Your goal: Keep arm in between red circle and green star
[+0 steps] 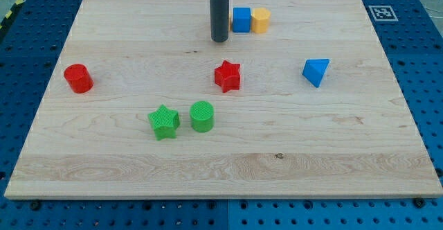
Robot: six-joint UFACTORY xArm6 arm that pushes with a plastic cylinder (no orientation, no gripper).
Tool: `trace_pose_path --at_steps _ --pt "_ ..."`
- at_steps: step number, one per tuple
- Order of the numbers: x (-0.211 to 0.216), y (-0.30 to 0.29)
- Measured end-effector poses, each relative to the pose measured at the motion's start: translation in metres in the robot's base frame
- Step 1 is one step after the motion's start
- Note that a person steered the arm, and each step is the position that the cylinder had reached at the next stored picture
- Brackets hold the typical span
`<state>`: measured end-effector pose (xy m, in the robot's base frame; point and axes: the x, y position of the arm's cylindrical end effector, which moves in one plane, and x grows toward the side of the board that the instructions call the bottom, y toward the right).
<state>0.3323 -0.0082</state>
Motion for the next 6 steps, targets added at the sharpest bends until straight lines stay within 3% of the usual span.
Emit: trace_pose_path --at_steps 3,6 --pt "0.069 -0.044" --pt "0.103 -0.104"
